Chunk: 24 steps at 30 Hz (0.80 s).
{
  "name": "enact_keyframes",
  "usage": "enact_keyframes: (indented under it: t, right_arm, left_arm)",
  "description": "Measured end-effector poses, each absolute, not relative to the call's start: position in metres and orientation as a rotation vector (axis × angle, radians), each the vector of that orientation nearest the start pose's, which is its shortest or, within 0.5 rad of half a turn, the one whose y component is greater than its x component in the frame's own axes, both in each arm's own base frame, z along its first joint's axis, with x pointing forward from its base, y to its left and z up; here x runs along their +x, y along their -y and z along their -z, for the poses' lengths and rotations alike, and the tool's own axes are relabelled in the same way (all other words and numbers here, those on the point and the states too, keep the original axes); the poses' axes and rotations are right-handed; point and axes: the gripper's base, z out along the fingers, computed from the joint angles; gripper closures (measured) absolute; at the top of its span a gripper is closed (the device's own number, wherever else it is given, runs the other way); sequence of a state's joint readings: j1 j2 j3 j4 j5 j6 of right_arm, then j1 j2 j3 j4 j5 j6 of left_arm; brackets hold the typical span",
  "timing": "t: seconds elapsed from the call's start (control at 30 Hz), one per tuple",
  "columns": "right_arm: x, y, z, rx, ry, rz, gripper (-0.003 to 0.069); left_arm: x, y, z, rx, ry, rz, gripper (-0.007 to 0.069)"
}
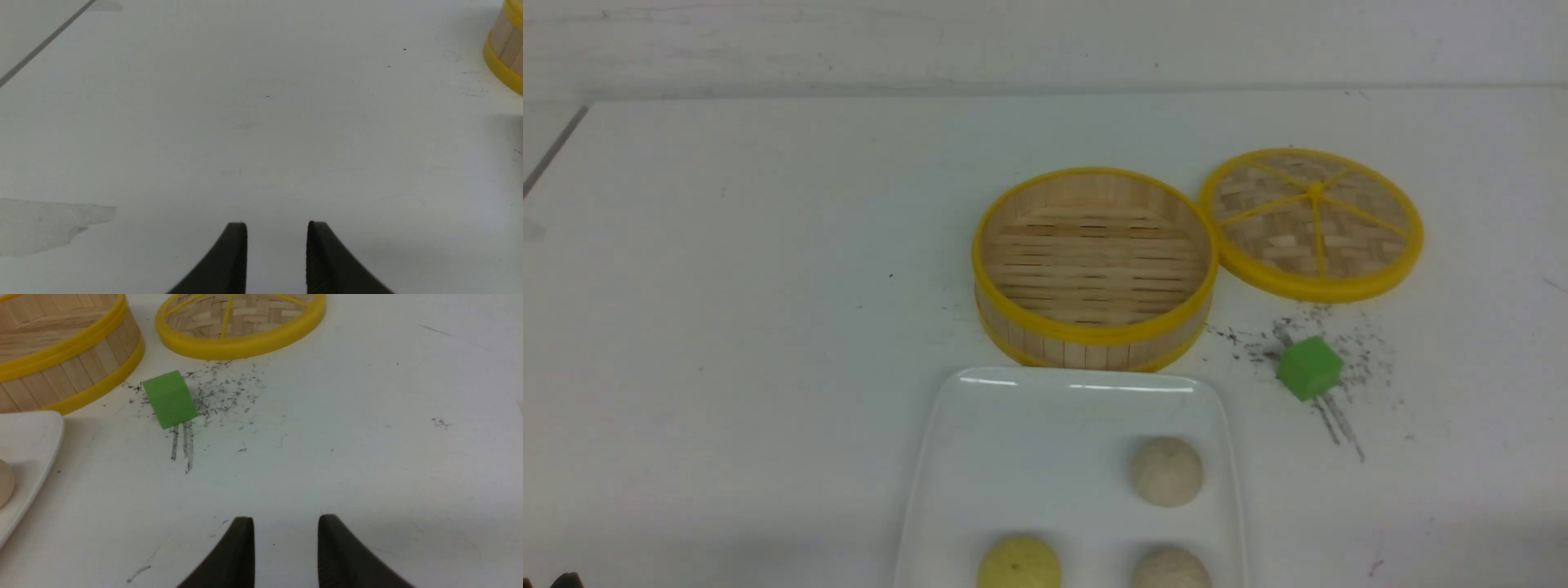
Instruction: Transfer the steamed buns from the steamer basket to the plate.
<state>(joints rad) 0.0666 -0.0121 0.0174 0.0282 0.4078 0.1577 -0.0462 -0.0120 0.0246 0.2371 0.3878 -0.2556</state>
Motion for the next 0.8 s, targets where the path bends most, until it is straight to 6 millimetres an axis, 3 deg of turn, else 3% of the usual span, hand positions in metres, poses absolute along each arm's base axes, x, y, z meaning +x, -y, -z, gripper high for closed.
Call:
enact_keyframes:
  t: [0.8]
  right_arm:
    - [0.0513, -0.0044, -0.1715, 0.103, -1.897, -0.181, 0.0417]
  left_arm:
    - [0.0524, -0.0072, -0.1720, -0.024, -1.870, -0.071, 0.0384]
